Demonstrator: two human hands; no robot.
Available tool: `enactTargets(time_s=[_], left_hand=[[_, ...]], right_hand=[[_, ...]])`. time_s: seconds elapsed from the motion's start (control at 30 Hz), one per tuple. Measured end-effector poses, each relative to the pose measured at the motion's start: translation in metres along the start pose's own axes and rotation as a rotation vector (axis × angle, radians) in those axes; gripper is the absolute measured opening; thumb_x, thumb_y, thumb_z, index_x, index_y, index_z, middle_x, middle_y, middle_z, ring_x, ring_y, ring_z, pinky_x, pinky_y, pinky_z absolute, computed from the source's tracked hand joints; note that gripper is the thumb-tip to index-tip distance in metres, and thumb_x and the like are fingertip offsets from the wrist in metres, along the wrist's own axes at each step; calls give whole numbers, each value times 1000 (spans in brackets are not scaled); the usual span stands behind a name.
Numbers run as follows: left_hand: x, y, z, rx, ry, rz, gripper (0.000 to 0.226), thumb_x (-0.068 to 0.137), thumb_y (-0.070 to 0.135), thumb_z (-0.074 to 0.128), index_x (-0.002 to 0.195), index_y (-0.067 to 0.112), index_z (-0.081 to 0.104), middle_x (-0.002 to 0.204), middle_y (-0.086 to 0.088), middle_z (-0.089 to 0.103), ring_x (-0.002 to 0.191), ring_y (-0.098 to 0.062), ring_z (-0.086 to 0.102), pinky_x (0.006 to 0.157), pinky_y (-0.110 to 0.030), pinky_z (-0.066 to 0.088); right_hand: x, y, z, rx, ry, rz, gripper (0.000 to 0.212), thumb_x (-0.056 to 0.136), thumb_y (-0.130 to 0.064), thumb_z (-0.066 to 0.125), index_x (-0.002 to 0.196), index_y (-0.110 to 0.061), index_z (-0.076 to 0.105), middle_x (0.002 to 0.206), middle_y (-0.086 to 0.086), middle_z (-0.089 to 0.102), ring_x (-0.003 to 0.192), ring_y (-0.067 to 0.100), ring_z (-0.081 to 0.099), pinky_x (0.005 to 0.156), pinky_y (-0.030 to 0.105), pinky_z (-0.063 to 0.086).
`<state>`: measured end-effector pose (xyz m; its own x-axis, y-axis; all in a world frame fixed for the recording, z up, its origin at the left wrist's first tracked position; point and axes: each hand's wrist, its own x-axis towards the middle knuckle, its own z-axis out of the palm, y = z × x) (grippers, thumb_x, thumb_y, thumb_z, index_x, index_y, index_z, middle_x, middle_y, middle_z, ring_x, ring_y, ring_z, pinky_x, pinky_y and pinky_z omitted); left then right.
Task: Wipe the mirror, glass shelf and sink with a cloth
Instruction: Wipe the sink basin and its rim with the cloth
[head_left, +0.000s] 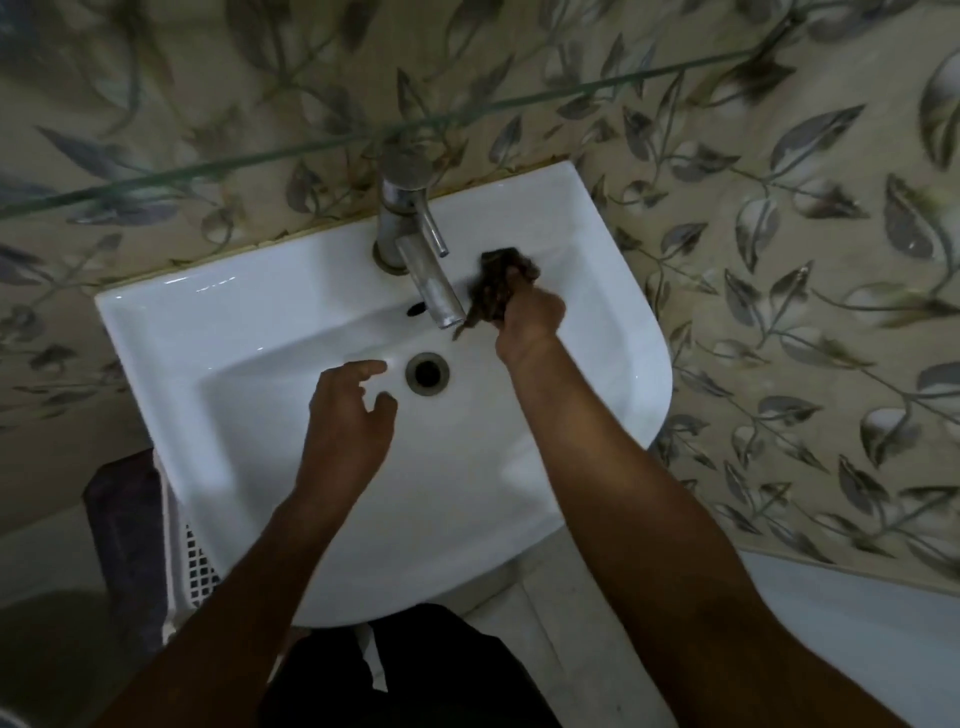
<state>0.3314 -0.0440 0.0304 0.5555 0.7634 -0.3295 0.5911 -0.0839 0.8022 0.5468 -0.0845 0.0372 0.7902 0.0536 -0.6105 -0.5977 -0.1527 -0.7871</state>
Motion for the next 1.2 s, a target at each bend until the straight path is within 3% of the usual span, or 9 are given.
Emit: enactTargets(time_s=[0.17, 0.23, 0.33, 0.47, 0.6, 0.7, 0.83, 1.0, 1.2], left_hand=[[1, -11, -4, 19, 49, -85, 29, 94, 16, 59, 123, 23, 63, 130, -3, 54, 117, -21, 57, 104, -36, 46], [1, -12, -2, 11, 47, -98, 29, 94, 16, 59, 122, 23, 63, 130, -4, 54, 118, -22, 57, 106, -38, 46], [0, -13, -1, 9, 40, -102, 27, 95, 18, 58, 120, 26, 64, 126, 1, 54, 114, -19, 58, 103, -34, 46], [-4, -16, -12, -3, 51, -82, 24, 98, 21, 57, 120, 27, 64, 120, 9, 50, 108, -12, 56, 97, -28, 45], [-13, -21, -30, -71, 32, -137, 22, 98, 20, 56, 116, 30, 65, 120, 5, 56, 105, -13, 60, 88, -27, 46], [-22, -28, -42, -75, 82, -109, 24, 97, 15, 57, 112, 30, 66, 119, 7, 59, 101, -8, 60, 85, -25, 45], [-21, -27, -43, -40, 144, -54, 27, 95, 11, 58, 114, 29, 65, 118, 11, 54, 100, -10, 60, 89, -32, 52], [-16, -16, -43, 52, 149, 36, 29, 94, 11, 59, 119, 25, 64, 119, 12, 49, 98, -8, 57, 84, -7, 40], [-26, -13, -63, 18, 236, -33, 25, 97, 14, 57, 117, 28, 62, 116, 11, 54, 77, -1, 57, 74, -16, 43]], right_hand=[[39, -34, -26, -473, 172, -541, 17, 95, -20, 64, 86, -7, 71, 84, 8, 67, 81, 21, 63, 73, 31, 49], [37, -26, -20, -667, 103, -791, 11, 93, -11, 65, 99, -4, 71, 96, 11, 71, 88, 23, 64, 79, 29, 48], [33, -1, 7, -841, -52, -1035, 39, 89, -5, 65, 127, -2, 64, 126, 15, 66, 115, 32, 58, 104, 36, 44], [11, 24, 34, -808, -262, -1316, 54, 91, -15, 65, 140, 2, 50, 147, 20, 48, 138, 33, 44, 120, 51, 29], [0, 50, 10, -801, -297, -1341, 61, 99, -2, 55, 153, -10, 28, 160, 10, 28, 149, 33, 26, 122, 56, 19], [-12, 75, 8, -860, -318, -1333, 50, 105, -7, 43, 152, -21, 35, 157, 5, 37, 145, 28, 35, 120, 54, 27], [-34, 106, 23, -1019, -316, -1474, 55, 95, 6, 52, 148, -2, 42, 155, 16, 41, 145, 33, 34, 118, 48, 34], [-46, 84, 69, -1172, -540, -1723, 56, 96, -1, 36, 151, -10, 38, 157, 12, 39, 147, 34, 32, 122, 47, 22], [-60, 69, 107, -1131, -324, -1457, 50, 96, -19, 51, 145, -10, 49, 153, 7, 45, 144, 29, 36, 118, 41, 31]])
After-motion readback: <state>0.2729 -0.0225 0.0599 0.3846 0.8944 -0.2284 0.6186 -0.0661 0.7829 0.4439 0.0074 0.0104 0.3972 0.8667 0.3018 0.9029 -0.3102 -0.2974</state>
